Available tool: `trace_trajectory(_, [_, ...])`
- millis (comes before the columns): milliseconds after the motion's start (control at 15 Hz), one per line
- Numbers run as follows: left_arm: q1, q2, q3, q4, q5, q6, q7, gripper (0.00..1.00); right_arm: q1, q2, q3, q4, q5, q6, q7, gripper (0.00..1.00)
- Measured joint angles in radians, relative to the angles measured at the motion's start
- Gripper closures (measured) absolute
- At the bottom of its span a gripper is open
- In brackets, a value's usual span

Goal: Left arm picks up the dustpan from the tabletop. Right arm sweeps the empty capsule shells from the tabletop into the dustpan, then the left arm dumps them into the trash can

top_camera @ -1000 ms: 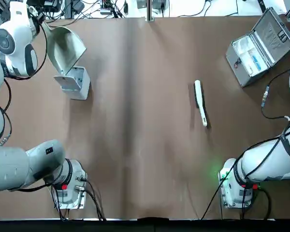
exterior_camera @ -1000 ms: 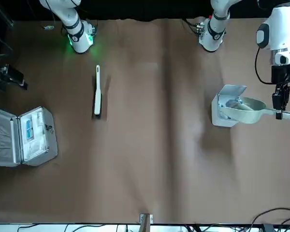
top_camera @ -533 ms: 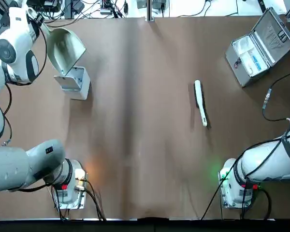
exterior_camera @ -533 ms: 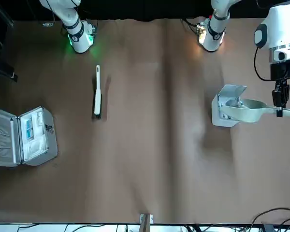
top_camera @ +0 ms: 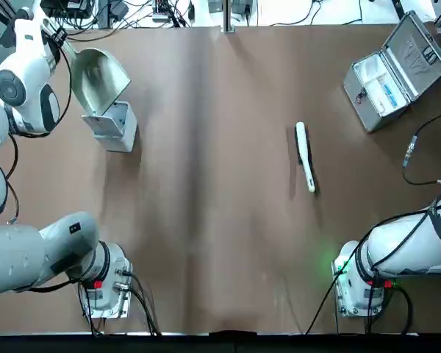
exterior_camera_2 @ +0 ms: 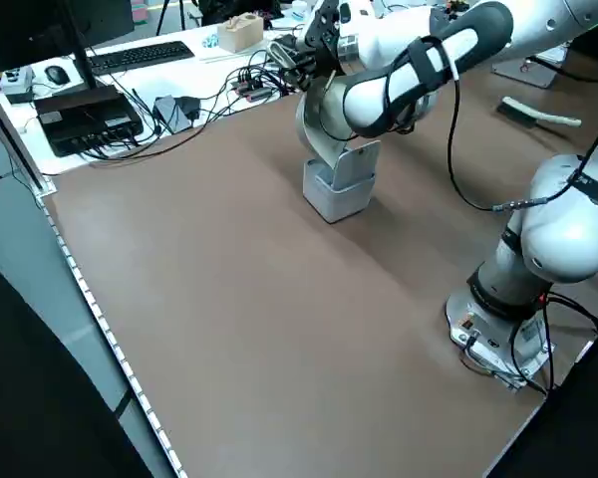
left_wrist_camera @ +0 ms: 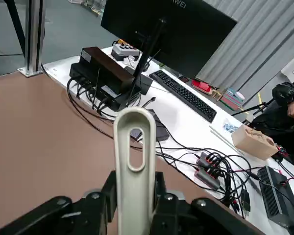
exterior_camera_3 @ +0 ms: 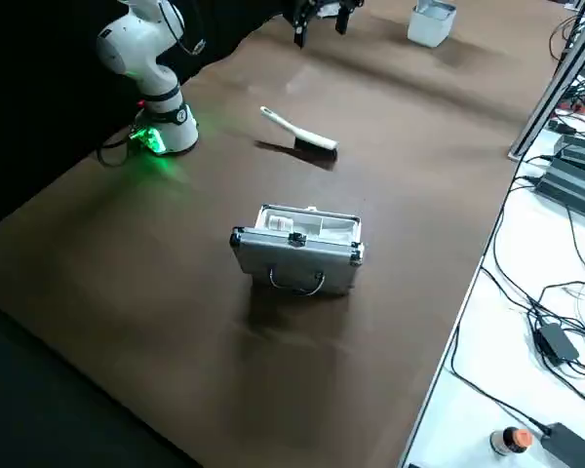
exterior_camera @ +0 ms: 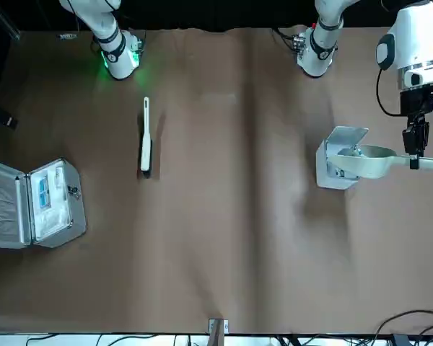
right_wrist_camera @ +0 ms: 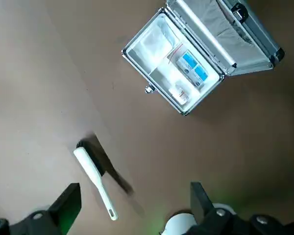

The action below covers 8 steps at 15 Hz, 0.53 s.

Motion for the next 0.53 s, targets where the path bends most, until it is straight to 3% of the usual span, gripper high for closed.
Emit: trace_trajectory(533, [0.022, -0.001, -0.001, -0.002, 0.0, 0.0, -0.003, 0.67, -0.048, 0.006, -0.008, -0.017, -0.001, 0.095, -0.185, 0.02])
